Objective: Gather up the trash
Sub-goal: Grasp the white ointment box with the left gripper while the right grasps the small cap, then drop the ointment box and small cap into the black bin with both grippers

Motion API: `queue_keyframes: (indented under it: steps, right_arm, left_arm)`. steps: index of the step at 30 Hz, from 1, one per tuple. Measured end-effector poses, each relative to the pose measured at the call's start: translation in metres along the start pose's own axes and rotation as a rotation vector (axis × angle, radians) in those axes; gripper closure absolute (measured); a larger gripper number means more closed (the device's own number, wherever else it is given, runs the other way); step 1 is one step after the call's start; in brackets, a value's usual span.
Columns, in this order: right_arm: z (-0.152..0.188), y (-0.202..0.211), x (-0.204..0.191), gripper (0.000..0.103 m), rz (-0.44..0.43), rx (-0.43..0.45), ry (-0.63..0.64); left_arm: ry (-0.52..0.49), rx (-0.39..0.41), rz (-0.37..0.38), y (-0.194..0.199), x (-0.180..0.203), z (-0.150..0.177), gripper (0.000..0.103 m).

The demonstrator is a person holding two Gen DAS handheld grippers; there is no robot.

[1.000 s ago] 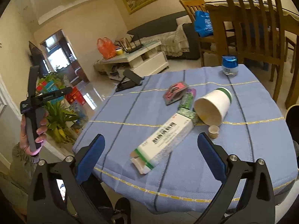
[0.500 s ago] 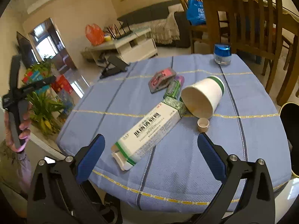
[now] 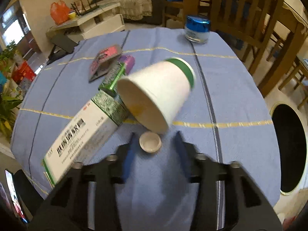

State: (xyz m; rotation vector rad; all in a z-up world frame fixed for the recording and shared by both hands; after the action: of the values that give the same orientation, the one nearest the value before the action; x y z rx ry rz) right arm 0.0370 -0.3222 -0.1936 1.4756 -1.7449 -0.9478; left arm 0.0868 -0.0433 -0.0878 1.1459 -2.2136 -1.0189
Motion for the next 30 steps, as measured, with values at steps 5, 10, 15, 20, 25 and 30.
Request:
queue_keyframes:
  steps: [5,10,15,20,25,30]
  right_arm:
    - [0.013,0.011,0.0,0.082,0.018,0.018,0.048]
    - [0.032,0.034,0.038,0.082,-0.089,0.05,-0.102]
    - [0.041,0.056,0.061,0.082,-0.122,0.092,-0.157]
    - [0.046,0.07,0.072,0.082,-0.134,0.13,-0.179]
    - [0.051,0.078,0.084,0.082,-0.136,0.156,-0.208]
    - [0.056,0.081,0.119,0.082,-0.057,0.171,-0.258]
  left_arm:
    - [-0.065,-0.066,0.063,-0.025,0.042,0.002,0.007]
    - [-0.17,-0.164,0.128,-0.066,0.095,0.005,0.007]
    - [-0.207,-0.281,0.152,-0.111,0.122,0.017,0.023]
    - [-0.163,-0.3,0.216,-0.107,0.117,0.01,0.06]
    - [-0.065,-0.23,0.247,-0.073,0.102,-0.004,0.06]
    - [-0.083,-0.149,0.283,-0.04,0.122,-0.022,0.059]
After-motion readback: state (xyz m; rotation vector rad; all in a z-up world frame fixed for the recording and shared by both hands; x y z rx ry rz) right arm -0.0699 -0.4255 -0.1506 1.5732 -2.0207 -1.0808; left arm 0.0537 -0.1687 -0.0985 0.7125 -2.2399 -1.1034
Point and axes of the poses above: each gripper's, at about its wrist camera, not at the fingertips, and y roughly against the way its jaws point, x to its right, z to its underside, the point moved 3 cm from there along -y, roughly the way its jaws point, and after that the axes turned 7 degrees about z, right-handed, at the moved point
